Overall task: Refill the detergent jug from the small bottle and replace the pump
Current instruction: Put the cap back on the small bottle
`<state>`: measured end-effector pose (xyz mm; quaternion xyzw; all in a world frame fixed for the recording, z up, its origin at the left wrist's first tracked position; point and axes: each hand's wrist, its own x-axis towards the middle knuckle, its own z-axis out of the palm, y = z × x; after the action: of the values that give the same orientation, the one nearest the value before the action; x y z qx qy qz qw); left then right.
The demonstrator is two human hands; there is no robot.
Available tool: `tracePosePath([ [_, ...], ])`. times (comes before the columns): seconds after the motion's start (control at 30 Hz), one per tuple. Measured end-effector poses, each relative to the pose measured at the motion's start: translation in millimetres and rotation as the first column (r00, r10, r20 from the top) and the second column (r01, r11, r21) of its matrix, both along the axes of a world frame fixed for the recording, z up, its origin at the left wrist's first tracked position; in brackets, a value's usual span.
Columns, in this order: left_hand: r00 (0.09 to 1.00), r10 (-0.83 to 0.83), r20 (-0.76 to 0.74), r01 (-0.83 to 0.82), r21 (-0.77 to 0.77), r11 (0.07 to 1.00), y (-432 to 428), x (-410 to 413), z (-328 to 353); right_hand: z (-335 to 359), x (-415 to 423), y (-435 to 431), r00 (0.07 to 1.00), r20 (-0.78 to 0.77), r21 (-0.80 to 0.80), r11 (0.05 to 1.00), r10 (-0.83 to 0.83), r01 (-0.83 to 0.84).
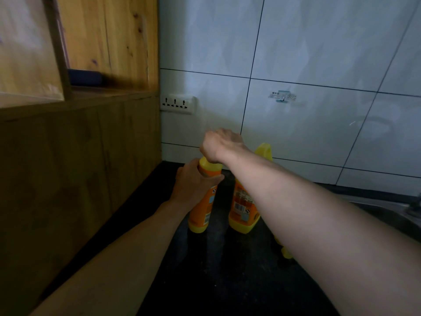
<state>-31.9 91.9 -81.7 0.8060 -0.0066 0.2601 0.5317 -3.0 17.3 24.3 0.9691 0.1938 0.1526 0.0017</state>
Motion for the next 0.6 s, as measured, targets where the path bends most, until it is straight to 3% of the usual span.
tracePosePath([
  [0.23, 0.995, -0.026, -0.097, 0.022, -0.039, 0.999, 9.4, 2.6, 3.9, -2.5, 2.0, 6.1, 0.999, -0.051, 0.110, 0.994, -0.015, 0.020],
  [0.4, 0.987, -0.011, -0.160, 0.001, -0.064, 0.998, 11.7, 4.8, 9.6, 6.4, -8.8, -5.8, 0.998, 0.060, 0.221, 0.975, 0.026, -0.038],
  [0.6, 0.981, 0.017, -0.191, -0.038, -0.107, 0.994, 6.8, -1.2, 20.5, 11.3, -17.3, -24.7, 0.998, 0.067, 0.270, 0.962, 0.020, -0.037],
])
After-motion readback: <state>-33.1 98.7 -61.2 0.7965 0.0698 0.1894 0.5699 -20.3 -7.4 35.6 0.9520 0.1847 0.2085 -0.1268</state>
